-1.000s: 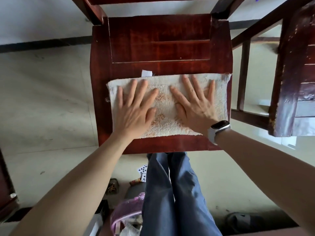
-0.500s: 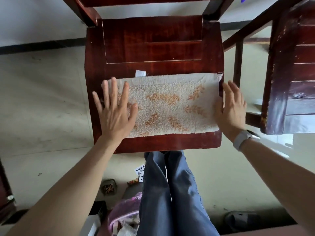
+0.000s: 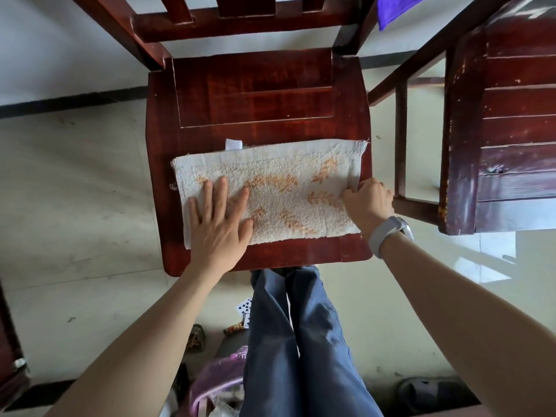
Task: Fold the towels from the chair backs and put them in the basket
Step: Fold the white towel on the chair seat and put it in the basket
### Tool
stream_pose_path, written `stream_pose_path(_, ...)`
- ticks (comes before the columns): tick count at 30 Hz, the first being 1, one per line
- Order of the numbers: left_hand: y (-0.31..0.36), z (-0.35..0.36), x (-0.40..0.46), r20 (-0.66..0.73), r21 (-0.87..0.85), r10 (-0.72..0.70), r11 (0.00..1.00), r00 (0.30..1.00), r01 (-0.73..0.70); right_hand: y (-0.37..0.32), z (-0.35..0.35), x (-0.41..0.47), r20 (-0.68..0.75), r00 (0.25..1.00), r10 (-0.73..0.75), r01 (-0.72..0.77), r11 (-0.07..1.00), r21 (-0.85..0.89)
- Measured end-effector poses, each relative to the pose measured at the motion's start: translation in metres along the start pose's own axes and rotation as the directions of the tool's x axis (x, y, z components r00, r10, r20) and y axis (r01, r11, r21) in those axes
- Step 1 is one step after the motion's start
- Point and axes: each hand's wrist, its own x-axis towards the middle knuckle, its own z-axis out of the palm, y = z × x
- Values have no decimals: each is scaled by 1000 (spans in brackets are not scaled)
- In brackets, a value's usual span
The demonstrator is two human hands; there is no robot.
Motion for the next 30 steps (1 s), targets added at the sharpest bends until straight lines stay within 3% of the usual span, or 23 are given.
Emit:
stream_pose_path(3, -1, -4, 0, 4, -14, 10, 1000, 1000, -10, 1, -4, -5, -5, 1000, -19, 19, 996, 85)
stream_pose_path(8, -2, -13, 1, 50, -58, 29, 998, 998, -26, 8, -27, -15, 101, 995, -9, -43, 868, 495)
stream_pose_path(11, -1, -24, -2, 7, -239, 25, 971, 1000, -23, -2, -47, -25, 235, 961, -148, -34, 777, 629)
stream_pose_path(14, -3, -36, -9, -91, -529, -112, 847, 990, 47, -29, -58, -47, 250, 903, -350, 98, 733, 674)
stream_pose_path(16, -10, -43, -18, -73, -721, -256, 681, 964, 127, -55, -57, -68, 274, 831, -484, 195, 714, 672)
stream_pose_path(17, -13, -45, -22, -3, -812, -329, 551, 944, 189, -67, -53, -78, 286, 796, -534, 236, 708, 666)
stream_pose_path(19, -20, -50, -30, 234, -936, -414, 148, 879, 319, -92, -35, -98, 297, 737, -607, 313, 696, 646)
stream_pose_path(21, -29, -52, -39, 430, -899, -370, -258, 823, 354, -115, -10, -116, 345, 681, -645, 359, 706, 611)
stream_pose_path(23, -35, -48, -44, 529, -806, -295, -467, 796, 363, -133, 13, -125, 463, 649, -603, 277, 755, 595)
stream_pose_path(25, -37, -41, -45, 600, -731, -293, -580, 744, 361, -139, 27, -124, 533, 667, -521, 173, 804, 570)
stream_pose_path(27, -36, -32, -46, 614, -729, -338, -588, 713, 349, -138, 30, -113, 393, 737, -551, 354, 809, 469)
stream_pose_path(28, -35, -30, -46, 589, -772, -373, -524, 717, 361, -135, 28, -105, 278, 754, -596, 478, 787, 391)
stream_pose_path(30, -31, -26, -45, 480, -877, -446, -252, 756, 409, -131, 23, -87, 86, 735, -673, 655, 737, 169)
